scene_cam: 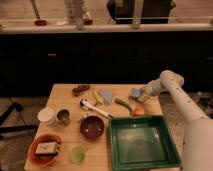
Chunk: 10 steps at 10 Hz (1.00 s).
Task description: Place sponge in table surface
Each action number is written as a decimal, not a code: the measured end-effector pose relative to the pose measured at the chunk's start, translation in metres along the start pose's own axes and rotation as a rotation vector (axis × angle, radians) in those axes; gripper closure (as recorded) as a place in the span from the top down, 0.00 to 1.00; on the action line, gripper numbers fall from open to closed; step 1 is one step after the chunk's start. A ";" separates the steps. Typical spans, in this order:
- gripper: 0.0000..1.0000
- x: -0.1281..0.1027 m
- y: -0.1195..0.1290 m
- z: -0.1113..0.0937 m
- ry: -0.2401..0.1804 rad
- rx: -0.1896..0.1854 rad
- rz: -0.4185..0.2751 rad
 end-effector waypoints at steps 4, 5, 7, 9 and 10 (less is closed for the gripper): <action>0.58 -0.001 0.000 0.001 0.000 -0.001 -0.001; 0.66 0.000 0.000 0.000 0.000 -0.001 -0.001; 0.68 0.000 0.000 0.001 0.000 -0.001 -0.001; 0.80 0.001 0.001 0.001 0.001 -0.002 0.000; 0.80 0.001 0.001 0.001 0.001 -0.002 0.000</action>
